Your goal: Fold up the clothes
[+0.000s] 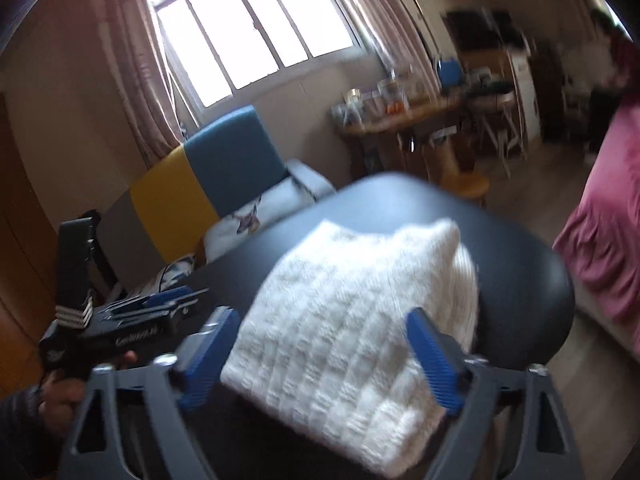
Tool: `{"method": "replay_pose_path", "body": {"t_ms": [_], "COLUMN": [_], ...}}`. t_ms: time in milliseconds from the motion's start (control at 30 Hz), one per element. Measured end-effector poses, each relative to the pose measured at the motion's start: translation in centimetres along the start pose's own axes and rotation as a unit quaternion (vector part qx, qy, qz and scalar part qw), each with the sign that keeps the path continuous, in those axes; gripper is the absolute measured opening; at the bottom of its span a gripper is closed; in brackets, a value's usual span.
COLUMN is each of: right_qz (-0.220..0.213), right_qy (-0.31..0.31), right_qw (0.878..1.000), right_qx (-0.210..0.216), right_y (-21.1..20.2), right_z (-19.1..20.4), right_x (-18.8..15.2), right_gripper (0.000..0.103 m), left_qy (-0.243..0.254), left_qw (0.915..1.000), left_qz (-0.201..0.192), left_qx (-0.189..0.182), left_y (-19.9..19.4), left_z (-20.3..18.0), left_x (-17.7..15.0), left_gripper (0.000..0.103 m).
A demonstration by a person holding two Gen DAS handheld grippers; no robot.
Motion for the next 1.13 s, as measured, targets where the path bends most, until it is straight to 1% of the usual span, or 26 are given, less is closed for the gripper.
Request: {"method": "replay_pose_path", "body": {"t_ms": [67,100,200,233,367,400,500,567,700,833,933,1033,1133], "right_qz": [-0.008,0.003,0.026,0.025,0.021,0.02,0.017,0.016,0.026,0.043,0.048,0.051,0.049], "right_qy": [-0.014,-0.015,-0.009,-0.009,-0.014,-0.015,-0.019,-0.021,-0.004,-0.003,-0.009,-0.014,-0.012], "right_qw": [1.0,1.0,0.998,0.998,0.996,0.996,0.994,0.993,0.995,0.995,0.995,0.995,0.995], "right_qx": [-0.012,-0.019,-0.054,-0.06,-0.082,-0.087,-0.103,-0.112,-0.095,-0.085,-0.084,-0.084,-0.085], "right_y": [0.4,0.8,2.1,2.2,1.9,1.8,1.6,1.4,1.4,2.0,2.3,2.2,2.1], "right_z": [1.5,1.9,2.3,2.5,2.7,2.7,2.9,2.9,2.2,1.9,1.8,1.9,1.8], "right_x": [0.9,0.9,1.1,1.2,1.3,1.4,1.4,1.5,0.7,-0.1,-0.5,-0.8,-0.9], "right_gripper": [0.103,0.103,0.103,0.103,0.103,0.103,0.103,0.103,0.103,0.103,0.103,0.103,0.103], "left_qy": [0.005,0.007,-0.007,-0.014,-0.016,-0.016,-0.023,-0.032,-0.036,-0.025,-0.015,-0.006,0.001], "left_qw": [0.9993,0.9987,0.9997,0.9998,0.999,0.9991,0.9984,0.9981,0.9974,0.9984,0.9987,0.9982,0.9982], "left_qz": [-0.011,-0.015,-0.013,-0.011,-0.005,-0.006,-0.02,-0.02,-0.027,-0.022,-0.025,-0.042,-0.044], "left_qx": [0.035,0.049,0.02,0.012,0.042,0.04,0.048,0.049,0.057,0.046,0.041,0.043,0.041], "left_y": [-1.6,-2.4,-3.9,-4.2,-4.8,-5.0,-5.6,-5.7,-6.0,-5.8,-5.8,-6.1,-6.3], "left_z": [0.2,0.3,-0.1,-0.2,-0.2,-0.4,-0.3,-0.2,0.0,-0.4,-0.9,-1.1,-1.3], "left_x": [0.4,0.6,0.9,0.9,1.0,1.0,1.1,1.0,1.0,0.9,0.9,1.1,1.1], "left_gripper": [0.053,0.053,0.053,0.053,0.052,0.051,0.05,0.05,0.05,0.05,0.05,0.05,0.05]}}
Point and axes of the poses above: each gripper's, at about its wrist camera, not at the fingertips, and y roughly the way its jaws point, z to its left, x to its top, the point moved 10 cm from there along y, roughly the way its jaws point, and after that the axes turned 6 degrees about x, right-handed, at the moved point
